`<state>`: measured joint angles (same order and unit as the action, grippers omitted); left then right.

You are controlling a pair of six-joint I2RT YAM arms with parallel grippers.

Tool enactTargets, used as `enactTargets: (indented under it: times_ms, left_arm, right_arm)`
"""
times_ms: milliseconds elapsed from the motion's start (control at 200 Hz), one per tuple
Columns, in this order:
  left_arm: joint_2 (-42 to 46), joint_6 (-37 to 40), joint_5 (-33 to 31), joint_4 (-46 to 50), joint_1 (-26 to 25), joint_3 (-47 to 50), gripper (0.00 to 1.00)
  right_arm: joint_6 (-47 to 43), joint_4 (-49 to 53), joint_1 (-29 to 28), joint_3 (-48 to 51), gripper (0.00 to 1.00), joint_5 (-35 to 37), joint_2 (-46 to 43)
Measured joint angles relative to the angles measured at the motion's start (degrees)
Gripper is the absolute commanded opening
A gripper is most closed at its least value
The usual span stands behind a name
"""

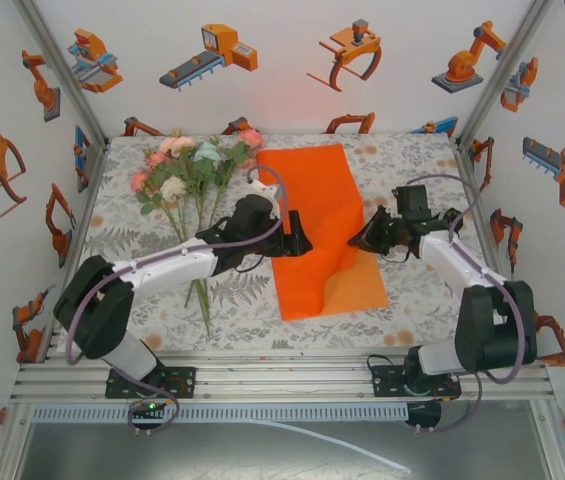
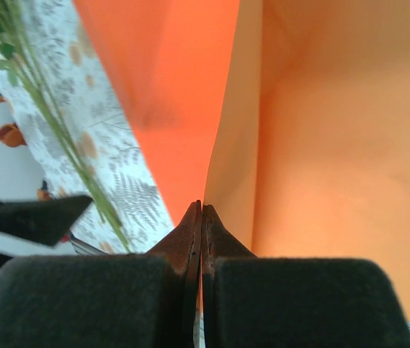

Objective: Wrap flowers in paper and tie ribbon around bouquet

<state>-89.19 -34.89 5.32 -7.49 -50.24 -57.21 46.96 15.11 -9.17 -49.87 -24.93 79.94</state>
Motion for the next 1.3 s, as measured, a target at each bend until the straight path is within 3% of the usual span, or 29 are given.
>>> enactTargets:
  times_ms: [125, 270, 396, 456, 496, 541, 591, 656, 711, 826, 1006, 1297]
  left_arm:
    - [1.2, 8.1, 2.7, -6.2, -6.2, 0.0, 0.81]
    - [-0.1, 14.3, 2.6, -8.9, -10.5, 0.0, 0.97]
    - [-2.2, 16.6, 0.2, -9.1, -11.0, -0.9, 0.94]
    - [-3.9, 16.9, -2.3, -7.9, -11.0, -2.6, 0.83]
    - [-4.9, 17.0, -4.2, -7.7, -11.0, -3.6, 0.7]
    - [-5.4, 17.4, -5.9, -7.5, -10.9, -4.0, 0.36]
    - [-5.4, 17.5, -7.8, -7.2, -10.8, -4.0, 0.0]
    - [-5.4, 17.7, -10.2, -6.9, -10.8, -4.0, 0.0]
    - [-5.0, 17.5, -11.9, -6.0, -10.6, -4.0, 0.0]
    - [-1.2, 15.9, -14.8, -4.9, -9.6, -1.9, 0.0]
    - [7.2, 11.2, -21.0, -4.1, -6.9, 1.7, 0.0]
    - [11.5, 4.8, -29.6, -3.3, -6.3, 5.4, 0.0]
  right_arm:
    - [4.8, 0.9, -1.5, -2.6, 0.0, 2.6, 0.0]
    - [7.9, 1.4, -3.3, -4.3, 0.0, 5.0, 0.3]
    - [9.7, 1.8, -5.2, -4.3, 0.0, 5.1, 0.3]
    - [10.3, 2.1, -5.7, -4.5, 0.0, 5.2, 0.3]
    - [10.5, 2.4, -6.0, -4.8, 0.0, 5.2, 0.3]
    - [10.7, 2.6, -6.2, -5.2, 0.0, 5.4, 0.3]
    - [10.7, 2.8, -6.3, -5.8, 0.13, 5.7, 0.2]
    - [9.6, 4.0, -6.3, -6.9, 0.32, 6.7, -0.1]
    - [7.6, 5.4, -6.2, -8.1, 0.36, 8.5, -0.7]
    - [3.6, 7.2, -5.1, -8.9, 0.26, 13.0, -3.3]
    - [0.6, 6.5, -4.2, -7.1, 0.0, 16.1, -5.9]
    - [-0.2, 0.0, -8.5, -4.6, 0.0, 15.8, 8.6]
